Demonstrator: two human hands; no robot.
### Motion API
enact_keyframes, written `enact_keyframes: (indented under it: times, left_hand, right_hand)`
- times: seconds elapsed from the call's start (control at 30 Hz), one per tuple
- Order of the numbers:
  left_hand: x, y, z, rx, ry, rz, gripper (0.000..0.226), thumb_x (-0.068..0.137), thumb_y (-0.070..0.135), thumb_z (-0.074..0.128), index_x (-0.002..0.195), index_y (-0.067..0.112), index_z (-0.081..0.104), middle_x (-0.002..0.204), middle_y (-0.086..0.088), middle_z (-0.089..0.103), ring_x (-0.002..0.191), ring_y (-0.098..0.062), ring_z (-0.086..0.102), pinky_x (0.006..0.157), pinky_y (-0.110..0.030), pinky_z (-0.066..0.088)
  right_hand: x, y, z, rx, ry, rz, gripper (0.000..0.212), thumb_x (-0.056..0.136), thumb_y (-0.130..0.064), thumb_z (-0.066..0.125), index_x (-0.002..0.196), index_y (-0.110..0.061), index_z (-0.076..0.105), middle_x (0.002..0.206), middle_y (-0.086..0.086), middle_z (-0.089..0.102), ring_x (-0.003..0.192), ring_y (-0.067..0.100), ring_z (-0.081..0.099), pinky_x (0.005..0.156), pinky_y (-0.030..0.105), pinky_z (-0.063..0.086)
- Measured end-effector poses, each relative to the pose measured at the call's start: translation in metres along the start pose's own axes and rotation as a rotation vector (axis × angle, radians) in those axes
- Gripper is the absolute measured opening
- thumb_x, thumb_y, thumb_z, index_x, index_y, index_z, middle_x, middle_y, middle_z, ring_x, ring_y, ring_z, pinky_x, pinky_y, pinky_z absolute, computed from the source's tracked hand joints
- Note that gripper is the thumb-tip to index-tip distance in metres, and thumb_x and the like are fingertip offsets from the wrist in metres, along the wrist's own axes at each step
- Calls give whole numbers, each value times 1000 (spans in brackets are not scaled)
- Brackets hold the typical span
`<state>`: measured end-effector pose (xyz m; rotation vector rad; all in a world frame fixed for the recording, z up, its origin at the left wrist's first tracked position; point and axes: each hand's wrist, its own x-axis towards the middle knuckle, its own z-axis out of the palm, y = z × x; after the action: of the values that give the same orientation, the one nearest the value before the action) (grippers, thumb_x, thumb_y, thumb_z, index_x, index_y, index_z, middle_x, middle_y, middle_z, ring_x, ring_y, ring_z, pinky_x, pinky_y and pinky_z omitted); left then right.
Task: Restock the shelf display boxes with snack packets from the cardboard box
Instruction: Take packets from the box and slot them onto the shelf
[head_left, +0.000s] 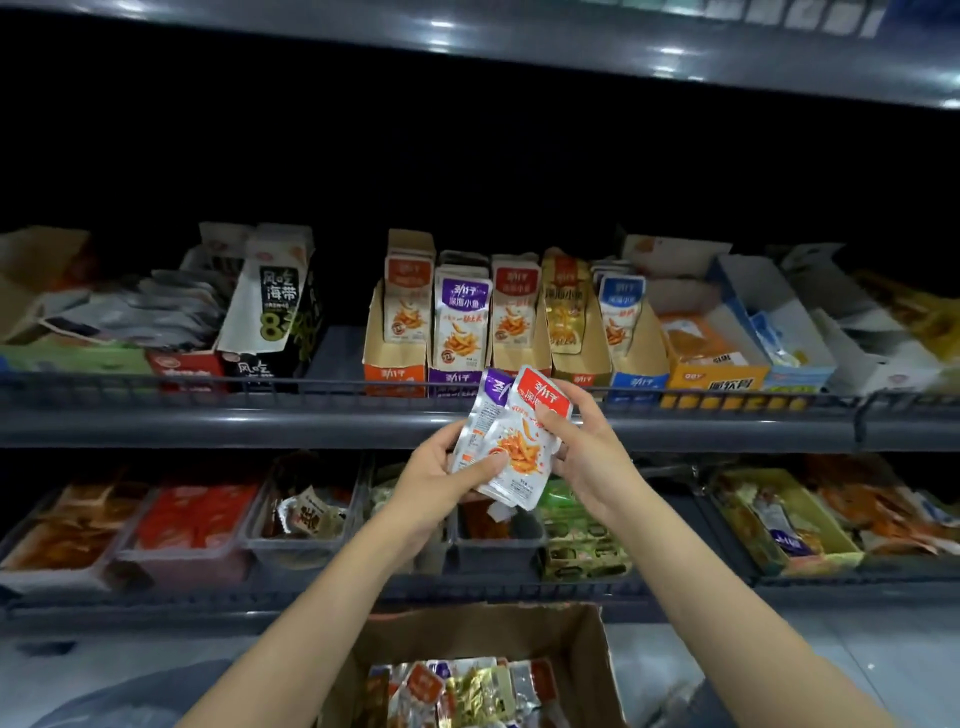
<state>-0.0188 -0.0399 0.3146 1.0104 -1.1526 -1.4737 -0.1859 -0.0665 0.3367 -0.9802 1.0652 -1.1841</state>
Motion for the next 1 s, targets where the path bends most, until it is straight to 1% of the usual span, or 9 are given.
enact_keyframes:
  times: [0.17, 0.33, 0.53, 0.67, 0.7, 0.8, 0.87, 0.93, 1.0]
  left_hand:
    - [15, 22, -2, 60, 5, 29, 41, 80, 9, 72, 117, 20, 59, 104, -2, 73, 91, -15, 71, 66, -23, 56]
    - [36, 42, 5, 99, 7, 66, 44, 79, 8, 74, 119, 17, 58, 107, -4, 71, 94, -17, 70, 71, -27, 58]
    - [57, 60, 8, 101, 106, 110, 40, 86, 16, 67, 125, 17, 55, 108, 2, 70, 93, -13, 69, 76, -29, 58]
    - [68, 74, -18, 176, 266, 152, 51, 86, 24, 68, 133, 19, 48, 125, 0, 61, 111, -18, 61, 97, -39, 48]
    - [71, 77, -25, 195, 290, 166, 48, 86, 24, 68, 130, 19, 50, 123, 0, 61, 110, -18, 60, 96, -36, 49]
    - [79, 86, -43, 212, 341, 204, 26, 89, 16, 63, 112, 25, 53, 97, 13, 64, 85, -2, 61, 69, -19, 47]
    - [84, 92, -51, 223, 351, 219, 24, 90, 15, 62, 110, 25, 54, 91, 17, 62, 79, 3, 59, 61, -14, 45]
    - [90, 95, -56, 226, 364, 227, 22, 90, 15, 62, 107, 26, 54, 90, 17, 61, 76, 5, 58, 57, -10, 46]
    - [95, 96, -59, 210, 368, 227, 21, 90, 15, 63, 100, 31, 54, 89, 17, 61, 74, 5, 59, 55, -9, 48]
  right_hand:
    - [9, -32, -14, -136, -104, -52, 52, 82, -8, 69, 128, -23, 49, 114, 10, 67, 99, 24, 69, 80, 39, 58]
    - [20, -57, -24, -186, -141, -75, 51, 80, -6, 70, 121, -27, 49, 110, 10, 69, 96, 23, 69, 74, 32, 59]
    - [45, -78, -32, -191, -60, -162, 52, 77, -5, 72, 122, -22, 51, 109, 9, 69, 94, 20, 70, 69, 27, 58]
    - [73, -93, -37, -256, 24, -279, 55, 80, -5, 70, 127, -24, 49, 110, 4, 68, 99, 17, 67, 77, 29, 58]
    - [81, -97, -37, -289, 44, -308, 55, 81, -6, 69, 128, -24, 48, 111, 3, 67, 101, 17, 66, 79, 30, 57]
    - [108, -107, -30, -354, 88, -383, 52, 82, -4, 69, 126, -22, 49, 109, -1, 64, 100, 15, 63, 72, 22, 56]
    - [126, -112, -24, -410, 99, -427, 50, 82, -1, 68, 127, -13, 49, 108, 1, 63, 100, 16, 62, 68, 17, 55]
    - [145, -113, -18, -489, 66, -470, 46, 82, 0, 67, 124, -10, 50, 108, 4, 62, 103, 19, 61, 71, 15, 54]
    - [161, -111, -14, -593, 17, -507, 45, 83, 0, 67, 121, -18, 50, 111, 2, 61, 106, 18, 60, 83, 22, 52]
